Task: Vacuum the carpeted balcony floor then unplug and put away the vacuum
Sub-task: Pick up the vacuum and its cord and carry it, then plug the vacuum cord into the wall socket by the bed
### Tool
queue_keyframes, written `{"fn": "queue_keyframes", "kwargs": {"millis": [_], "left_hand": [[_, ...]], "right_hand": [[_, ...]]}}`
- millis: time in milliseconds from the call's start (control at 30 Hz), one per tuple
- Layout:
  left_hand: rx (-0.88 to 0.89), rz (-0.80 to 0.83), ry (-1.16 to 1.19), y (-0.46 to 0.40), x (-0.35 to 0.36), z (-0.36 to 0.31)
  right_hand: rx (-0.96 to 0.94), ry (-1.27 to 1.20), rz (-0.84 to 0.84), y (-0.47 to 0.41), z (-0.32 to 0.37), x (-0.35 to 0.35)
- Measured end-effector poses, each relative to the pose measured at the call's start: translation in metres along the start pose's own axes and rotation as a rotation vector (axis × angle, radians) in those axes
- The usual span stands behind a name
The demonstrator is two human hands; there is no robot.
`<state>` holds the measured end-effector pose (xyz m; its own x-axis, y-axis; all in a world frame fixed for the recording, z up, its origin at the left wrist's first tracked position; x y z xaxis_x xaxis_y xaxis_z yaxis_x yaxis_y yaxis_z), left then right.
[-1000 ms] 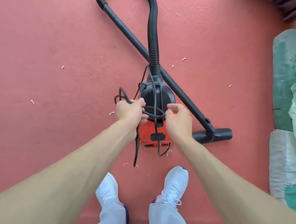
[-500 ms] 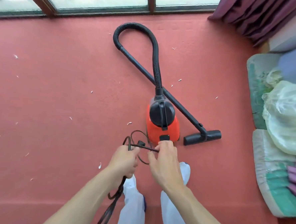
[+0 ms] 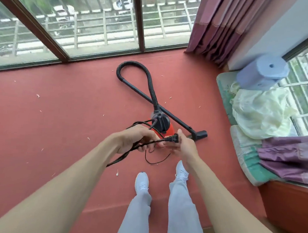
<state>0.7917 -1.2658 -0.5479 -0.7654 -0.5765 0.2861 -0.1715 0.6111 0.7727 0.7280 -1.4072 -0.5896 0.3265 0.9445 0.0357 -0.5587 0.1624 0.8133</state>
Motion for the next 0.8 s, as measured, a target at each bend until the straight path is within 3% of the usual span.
{"fn": "queue_keyframes", "kwargs": {"millis": [100, 167, 267, 367, 500, 667, 733, 800], "left_hand": [[0.010, 0.030, 0.016, 0.023, 0.025, 0.004], [0.000, 0.052, -0.027, 0.036, 0.042, 0.009], [0.036, 0.071, -0.075, 0.049, 0.074, 0.000], [0.102, -0.084, -0.066, 0.062, 0.091, -0.022], [0.154, -0.253, 0.219, 0.071, 0.098, -0.032], [0.201, -0.232, 0.546, 0.077, 0.127, -0.019], [0.193, -0.266, 0.382, 0.085, 0.145, -0.007], [0.176, -0.372, -0.066, 0.094, 0.162, 0.003]], "right_hand": [[-0.020, -0.481, 0.118, 0.061, -0.004, 0.010], [-0.084, -0.654, 0.170, 0.095, -0.004, 0.011], [-0.179, -0.736, 0.148, 0.138, 0.001, 0.009], [-0.248, -0.747, 0.001, 0.175, 0.005, -0.017], [-0.388, -0.931, -0.118, 0.217, 0.012, -0.094], [-0.720, -1.158, -0.228, 0.305, 0.032, -0.220], [-0.800, -1.175, -0.369, 0.345, 0.023, -0.269], [-0.856, -1.190, -0.483, 0.387, 0.007, -0.307]]}}
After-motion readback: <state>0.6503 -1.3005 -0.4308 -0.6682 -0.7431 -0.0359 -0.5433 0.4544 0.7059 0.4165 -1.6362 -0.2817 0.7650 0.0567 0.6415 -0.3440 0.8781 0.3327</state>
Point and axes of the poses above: each hand's wrist, its own y-axis away from the middle knuckle, its own x-axis out of the palm, z = x × y, the point moved 10 cm from there along -y, towards the middle knuckle, and after that the axes turned 7 degrees about z, right-handed, at the moved point
